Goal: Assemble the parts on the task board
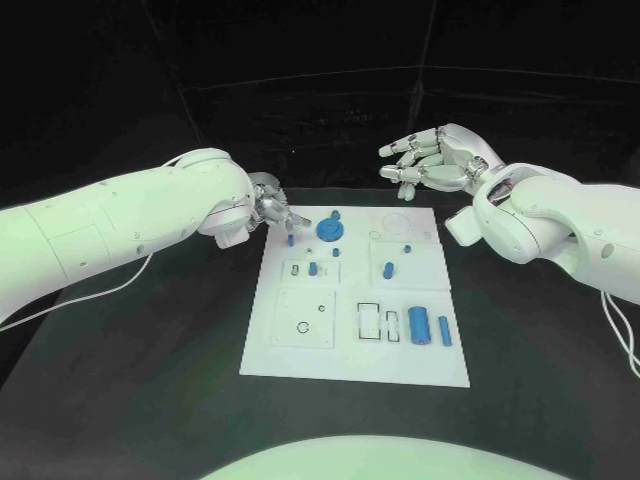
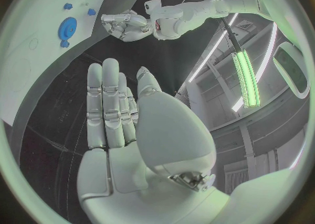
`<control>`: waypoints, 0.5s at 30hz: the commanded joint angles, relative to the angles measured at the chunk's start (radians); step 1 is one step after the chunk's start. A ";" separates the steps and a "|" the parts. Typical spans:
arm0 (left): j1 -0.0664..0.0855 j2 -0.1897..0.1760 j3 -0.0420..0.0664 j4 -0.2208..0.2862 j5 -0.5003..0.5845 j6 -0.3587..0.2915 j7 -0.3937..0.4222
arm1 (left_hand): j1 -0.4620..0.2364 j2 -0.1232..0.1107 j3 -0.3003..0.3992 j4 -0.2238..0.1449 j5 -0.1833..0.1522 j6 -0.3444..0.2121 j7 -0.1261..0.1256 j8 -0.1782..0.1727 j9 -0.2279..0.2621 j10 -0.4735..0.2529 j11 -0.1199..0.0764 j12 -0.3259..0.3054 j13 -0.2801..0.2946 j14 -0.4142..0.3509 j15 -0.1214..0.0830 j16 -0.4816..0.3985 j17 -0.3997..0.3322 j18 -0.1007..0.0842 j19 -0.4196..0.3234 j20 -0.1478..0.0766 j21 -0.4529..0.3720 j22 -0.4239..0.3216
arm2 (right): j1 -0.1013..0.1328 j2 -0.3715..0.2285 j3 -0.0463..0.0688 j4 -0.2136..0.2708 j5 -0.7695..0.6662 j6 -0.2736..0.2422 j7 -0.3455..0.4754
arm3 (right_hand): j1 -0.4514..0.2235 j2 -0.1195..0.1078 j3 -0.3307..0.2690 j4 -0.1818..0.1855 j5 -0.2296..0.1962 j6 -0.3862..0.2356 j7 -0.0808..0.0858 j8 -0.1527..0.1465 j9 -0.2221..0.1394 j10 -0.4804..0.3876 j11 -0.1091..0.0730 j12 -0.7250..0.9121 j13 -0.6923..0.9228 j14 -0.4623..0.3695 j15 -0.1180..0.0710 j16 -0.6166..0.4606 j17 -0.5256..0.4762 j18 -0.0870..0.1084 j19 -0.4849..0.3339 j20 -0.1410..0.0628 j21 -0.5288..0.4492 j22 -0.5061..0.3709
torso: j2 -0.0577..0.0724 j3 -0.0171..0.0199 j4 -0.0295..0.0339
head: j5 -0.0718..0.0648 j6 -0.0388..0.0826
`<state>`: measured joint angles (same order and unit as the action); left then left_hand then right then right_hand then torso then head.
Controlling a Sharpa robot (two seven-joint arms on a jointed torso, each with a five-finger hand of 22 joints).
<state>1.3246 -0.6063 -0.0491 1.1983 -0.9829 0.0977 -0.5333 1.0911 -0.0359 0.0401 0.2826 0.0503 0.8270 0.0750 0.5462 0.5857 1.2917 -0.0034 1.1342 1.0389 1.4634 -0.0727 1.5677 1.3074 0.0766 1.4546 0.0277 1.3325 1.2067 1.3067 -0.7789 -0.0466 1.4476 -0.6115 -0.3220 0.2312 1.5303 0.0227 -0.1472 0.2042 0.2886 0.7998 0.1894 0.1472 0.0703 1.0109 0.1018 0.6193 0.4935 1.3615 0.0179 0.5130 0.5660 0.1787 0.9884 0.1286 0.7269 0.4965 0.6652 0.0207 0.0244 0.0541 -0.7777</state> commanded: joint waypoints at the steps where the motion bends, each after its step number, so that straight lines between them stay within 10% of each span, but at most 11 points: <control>1: 0.003 0.025 0.001 -0.048 -0.046 0.083 -0.018 | 0.010 0.003 -0.006 -0.001 -0.002 0.006 0.004 -0.007 -0.003 -0.003 0.006 -0.004 0.000 0.107 0.007 0.003 0.263 -0.003 0.001 0.009 -0.006 -0.001 | 0.001 0.003 0.000 -0.001 0.004 0.008 0.005 | -0.004 0.007 -0.005 -0.001 -0.005 -0.006 0.001 0.007 0.001 -0.005 0.000 0.007 -0.001 -0.002 0.005 -0.004 0.001 0.004 0.006 0.004 -0.007 -0.001 | 0.000 -0.0002 0.0012 | 0.003 -0.001; 15: 0.000 0.108 -0.009 -0.198 -0.066 0.097 0.009 | 0.015 0.009 -0.011 0.000 -0.002 0.009 0.005 -0.009 -0.008 -0.002 0.006 -0.001 0.002 0.107 0.008 0.003 0.263 -0.003 0.003 0.010 -0.003 0.004 | 0.000 0.010 0.000 -0.004 0.004 0.010 0.006 | -0.003 0.010 -0.005 0.000 -0.004 -0.006 0.001 0.009 0.001 -0.007 0.000 0.008 -0.002 -0.002 0.005 -0.006 0.003 0.004 0.007 0.004 -0.008 -0.002 | 0.001 -0.0002 -0.0005 | 0.014 -0.004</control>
<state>1.3233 -0.5017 -0.0582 1.0060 -1.0310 0.1769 -0.5391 1.0970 -0.0300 0.0347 0.2827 0.0503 0.8310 0.0788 0.5424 0.5789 1.2917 -0.0034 1.1343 1.0397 1.4671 -0.0691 1.5677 1.3074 0.0767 1.4580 0.0311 1.3325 1.2095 1.3047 -0.7701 -0.0467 1.4426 -0.6115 -0.3194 0.2312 1.5303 0.0227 -0.1471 0.2041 0.2886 0.7998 0.1894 0.1511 0.0702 1.0110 0.1018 0.6234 0.4926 1.3615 0.0179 0.5130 0.5672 0.1788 0.9919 0.1321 0.7231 0.4967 0.6657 0.0205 0.0247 0.0674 -0.7806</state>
